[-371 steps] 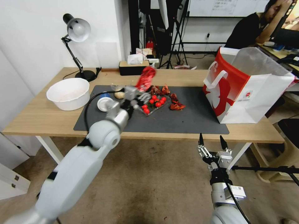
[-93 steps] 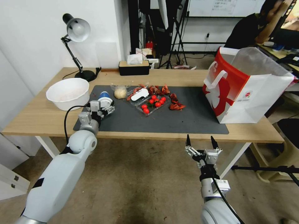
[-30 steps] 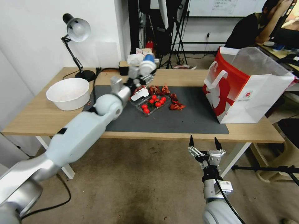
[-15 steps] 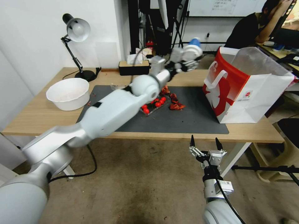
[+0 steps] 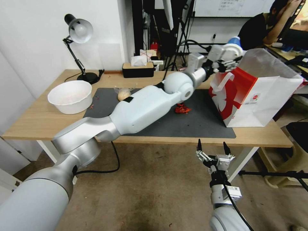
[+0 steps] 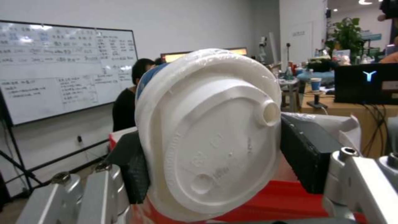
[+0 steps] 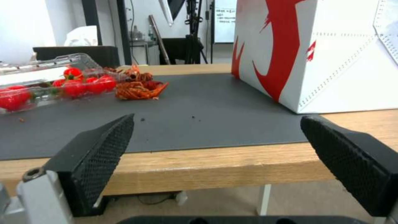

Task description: Pick up the trash from the table and place it into the takeout bag.

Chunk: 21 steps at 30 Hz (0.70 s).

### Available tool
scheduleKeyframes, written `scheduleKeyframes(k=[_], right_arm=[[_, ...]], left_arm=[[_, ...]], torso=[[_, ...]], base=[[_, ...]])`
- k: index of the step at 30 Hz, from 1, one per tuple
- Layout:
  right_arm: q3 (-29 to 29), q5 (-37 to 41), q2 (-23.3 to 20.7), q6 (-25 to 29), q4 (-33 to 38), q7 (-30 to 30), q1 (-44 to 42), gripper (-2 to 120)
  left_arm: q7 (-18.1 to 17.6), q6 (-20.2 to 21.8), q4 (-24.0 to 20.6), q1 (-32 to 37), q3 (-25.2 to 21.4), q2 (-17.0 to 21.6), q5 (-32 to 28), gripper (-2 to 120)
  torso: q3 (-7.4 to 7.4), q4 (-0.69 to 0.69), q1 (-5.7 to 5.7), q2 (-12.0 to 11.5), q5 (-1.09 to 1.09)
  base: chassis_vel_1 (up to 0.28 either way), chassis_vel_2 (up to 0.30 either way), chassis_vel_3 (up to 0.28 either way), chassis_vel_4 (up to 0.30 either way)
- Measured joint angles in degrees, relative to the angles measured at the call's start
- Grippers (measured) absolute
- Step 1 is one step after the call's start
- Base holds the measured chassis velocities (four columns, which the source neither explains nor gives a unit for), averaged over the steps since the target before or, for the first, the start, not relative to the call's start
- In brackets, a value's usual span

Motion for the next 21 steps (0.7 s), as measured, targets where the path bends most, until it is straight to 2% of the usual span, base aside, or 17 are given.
scheduleKeyframes(k=[7, 21], right_arm=[[0.3, 0.0, 0.1, 0.1, 0.5, 0.0, -0.4, 100], [0.2, 0.0, 0.6, 0.1, 0.6, 0.0, -0.2, 100]], left_arm=[[0.1, -0.2, 2.1, -0.1, 0.9, -3.4, -0.1, 65], [0.1, -0.5, 2.1, -2.1, -0.8, -4.0, -0.8, 65]], torso=[[0.00, 0.00, 0.00, 0.0, 0.00], [0.00, 0.01, 0.00, 0.0, -0.01]], base=[[0.000, 0.000, 0.000, 0.000], [0.000, 0.000, 0.000, 0.000]])
